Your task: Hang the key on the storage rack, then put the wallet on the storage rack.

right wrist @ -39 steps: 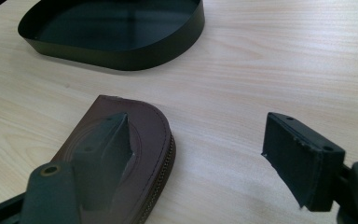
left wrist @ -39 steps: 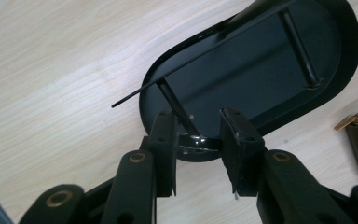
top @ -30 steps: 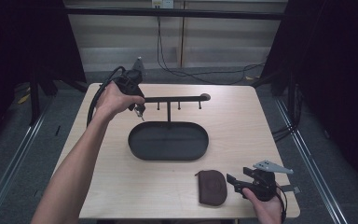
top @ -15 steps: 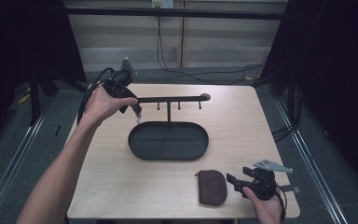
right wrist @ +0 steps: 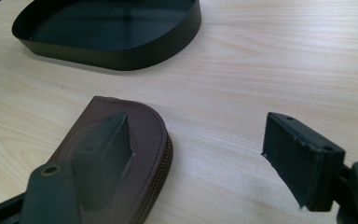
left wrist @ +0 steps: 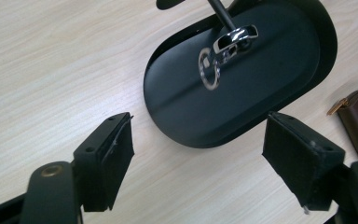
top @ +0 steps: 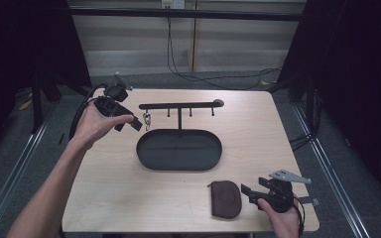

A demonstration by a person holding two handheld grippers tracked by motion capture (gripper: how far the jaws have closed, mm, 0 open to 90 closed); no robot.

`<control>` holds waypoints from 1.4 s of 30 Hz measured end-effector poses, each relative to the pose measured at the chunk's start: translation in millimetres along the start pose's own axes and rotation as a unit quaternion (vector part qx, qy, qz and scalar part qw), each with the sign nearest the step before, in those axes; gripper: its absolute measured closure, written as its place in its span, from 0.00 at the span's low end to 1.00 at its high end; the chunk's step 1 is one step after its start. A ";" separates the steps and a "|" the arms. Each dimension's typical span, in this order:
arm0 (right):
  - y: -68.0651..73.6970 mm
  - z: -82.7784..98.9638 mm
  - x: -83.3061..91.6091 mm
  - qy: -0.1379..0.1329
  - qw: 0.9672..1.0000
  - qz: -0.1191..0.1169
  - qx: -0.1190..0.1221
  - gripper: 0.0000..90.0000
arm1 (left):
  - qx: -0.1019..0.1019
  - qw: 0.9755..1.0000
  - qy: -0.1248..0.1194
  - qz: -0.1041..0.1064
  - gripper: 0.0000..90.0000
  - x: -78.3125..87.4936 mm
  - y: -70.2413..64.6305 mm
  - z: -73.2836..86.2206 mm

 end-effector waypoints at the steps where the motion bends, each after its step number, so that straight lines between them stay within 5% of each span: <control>1: 0.0 0.1 0.0 0.000 1.000 0.000 -0.001 0.26 | 0.005 1.000 -0.007 0.003 0.26 1.1 0.0 1.5; 8: -0.8 -0.3 -2.0 0.003 1.000 0.001 -0.002 0.26 | -0.006 0.999 -0.037 0.015 0.20 4.3 1.4 16.5; 14: -1.5 -0.1 -1.1 0.001 1.000 0.003 -0.005 0.26 | -0.039 0.995 -0.074 0.050 0.19 10.5 -0.3 34.6; 22: -3.2 0.1 -0.3 -0.001 1.000 0.004 -0.008 0.26 | -0.046 0.992 -0.111 0.044 0.19 12.1 0.3 60.5; 26: -3.0 0.2 0.4 -0.001 1.000 0.005 -0.007 0.26 | -0.048 0.991 -0.123 0.013 0.20 9.7 4.1 72.4; 35: -0.5 -0.7 0.2 -0.001 1.000 0.008 -0.004 0.26 | -0.045 0.986 -0.161 0.011 0.20 23.1 6.5 96.8; 42: -1.0 -0.6 -0.3 -0.001 1.000 0.009 -0.003 0.26 | -0.040 0.982 -0.185 0.010 0.19 18.5 4.7 113.7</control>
Point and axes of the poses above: each handheld gripper's, and its own axes: x roughly backward along the jaws, z roughly out of its underside, y roughly to its left, the point moved 7 cm from there along -x, roughly forward along the jaws, and after that the axes turned 3 degrees about -y, right-handed, at the moved point
